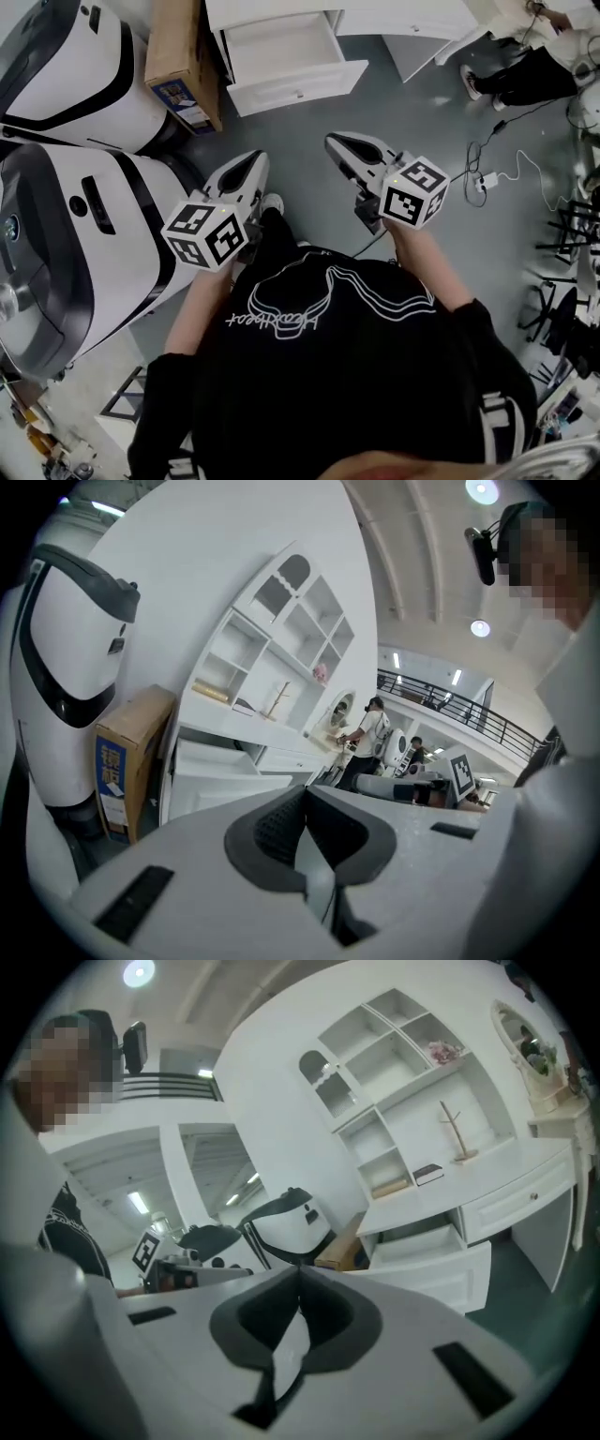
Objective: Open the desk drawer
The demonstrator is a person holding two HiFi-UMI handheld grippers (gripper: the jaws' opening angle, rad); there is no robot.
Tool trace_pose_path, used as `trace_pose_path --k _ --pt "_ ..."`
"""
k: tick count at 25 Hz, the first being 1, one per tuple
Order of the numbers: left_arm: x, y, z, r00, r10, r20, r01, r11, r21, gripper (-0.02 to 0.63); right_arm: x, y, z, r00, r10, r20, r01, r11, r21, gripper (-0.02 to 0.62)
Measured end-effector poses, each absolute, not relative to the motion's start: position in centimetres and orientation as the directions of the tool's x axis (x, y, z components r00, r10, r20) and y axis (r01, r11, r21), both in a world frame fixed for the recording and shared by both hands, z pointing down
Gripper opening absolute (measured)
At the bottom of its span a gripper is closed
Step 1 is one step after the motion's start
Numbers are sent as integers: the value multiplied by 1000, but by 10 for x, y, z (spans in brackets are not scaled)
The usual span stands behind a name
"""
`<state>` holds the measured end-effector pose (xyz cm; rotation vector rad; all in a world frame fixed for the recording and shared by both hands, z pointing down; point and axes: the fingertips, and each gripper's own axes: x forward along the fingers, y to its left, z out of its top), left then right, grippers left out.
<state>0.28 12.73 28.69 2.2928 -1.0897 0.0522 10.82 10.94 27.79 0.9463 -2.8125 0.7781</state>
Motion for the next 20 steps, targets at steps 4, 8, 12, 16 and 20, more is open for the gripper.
trace_pose_path --k 4,8,12,16,20 --pt "20 153 253 686 -693 223 -695 -534 481 3 115 142 247 -834 -518 188 -545 725 -420 6" --pt "41 171 228 702 -681 206 -691 -583 428 3 124 162 225 -844 -513 159 -532 762 -369 6" --pt "53 184 214 704 -682 198 -697 -610 376 3 131 175 215 -841 -524 135 -535 768 -352 5" --pt "63 192 206 706 -682 194 -697 -618 363 4 141 181 207 -839 -532 115 -536 770 -345 6" --pt "71 196 200 710 -679 186 -693 -627 355 3 146 185 203 -837 -536 108 -538 772 -339 5"
